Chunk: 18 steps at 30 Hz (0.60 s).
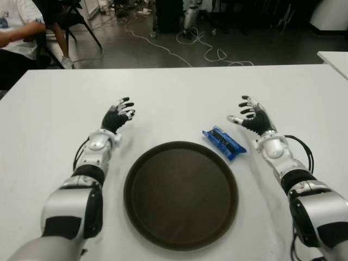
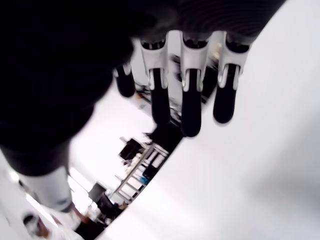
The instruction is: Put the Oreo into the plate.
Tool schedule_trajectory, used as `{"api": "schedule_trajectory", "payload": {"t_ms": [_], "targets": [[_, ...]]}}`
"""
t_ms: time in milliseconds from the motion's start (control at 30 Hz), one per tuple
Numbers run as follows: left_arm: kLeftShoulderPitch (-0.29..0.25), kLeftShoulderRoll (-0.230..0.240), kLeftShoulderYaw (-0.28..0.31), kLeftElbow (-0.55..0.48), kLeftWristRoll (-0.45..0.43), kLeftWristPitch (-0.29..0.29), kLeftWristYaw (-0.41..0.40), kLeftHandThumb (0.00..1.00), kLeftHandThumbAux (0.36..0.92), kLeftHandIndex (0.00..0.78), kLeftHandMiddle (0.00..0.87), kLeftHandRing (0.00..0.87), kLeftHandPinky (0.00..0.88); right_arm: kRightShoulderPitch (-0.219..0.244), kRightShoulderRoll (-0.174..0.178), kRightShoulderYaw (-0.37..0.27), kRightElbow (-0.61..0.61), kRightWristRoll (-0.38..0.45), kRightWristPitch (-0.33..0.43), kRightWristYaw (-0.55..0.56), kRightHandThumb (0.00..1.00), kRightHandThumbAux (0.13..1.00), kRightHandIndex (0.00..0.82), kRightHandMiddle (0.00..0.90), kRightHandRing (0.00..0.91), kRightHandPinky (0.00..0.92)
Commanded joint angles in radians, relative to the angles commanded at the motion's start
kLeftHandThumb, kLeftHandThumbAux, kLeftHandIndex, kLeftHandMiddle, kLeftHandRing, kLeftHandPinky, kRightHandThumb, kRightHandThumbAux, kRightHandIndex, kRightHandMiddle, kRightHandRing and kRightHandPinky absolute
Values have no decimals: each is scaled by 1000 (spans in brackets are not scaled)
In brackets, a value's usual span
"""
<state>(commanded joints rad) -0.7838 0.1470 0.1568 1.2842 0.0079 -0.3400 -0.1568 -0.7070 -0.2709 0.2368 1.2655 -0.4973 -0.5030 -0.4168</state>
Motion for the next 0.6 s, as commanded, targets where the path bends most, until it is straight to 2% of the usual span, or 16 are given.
{"api": "schedule_trajectory", "payload": {"t_ms": [133, 333, 433, 600], "targets": [[1, -1, 1, 0, -1, 1, 1, 31, 744, 123, 188, 185, 182, -2, -12, 86, -4, -101, 22, -122, 95, 606, 130, 240, 271, 288], [3, 0, 2, 0, -2, 1, 2, 26, 742, 130, 195, 192, 195, -2, -8, 191, -36, -218, 105, -254, 57, 564, 88, 182, 178, 139], [3, 0, 2, 0, -2, -1, 2, 35, 741, 132, 195, 193, 198, 10, -6, 221, -86, -248, 149, -281, 36, 550, 55, 140, 129, 93], [3, -1, 3, 0, -4, 1, 1, 55, 725, 127, 189, 190, 193, 52, -17, 250, -228, -283, 258, -253, 6, 523, 10, 63, 43, 36]]}}
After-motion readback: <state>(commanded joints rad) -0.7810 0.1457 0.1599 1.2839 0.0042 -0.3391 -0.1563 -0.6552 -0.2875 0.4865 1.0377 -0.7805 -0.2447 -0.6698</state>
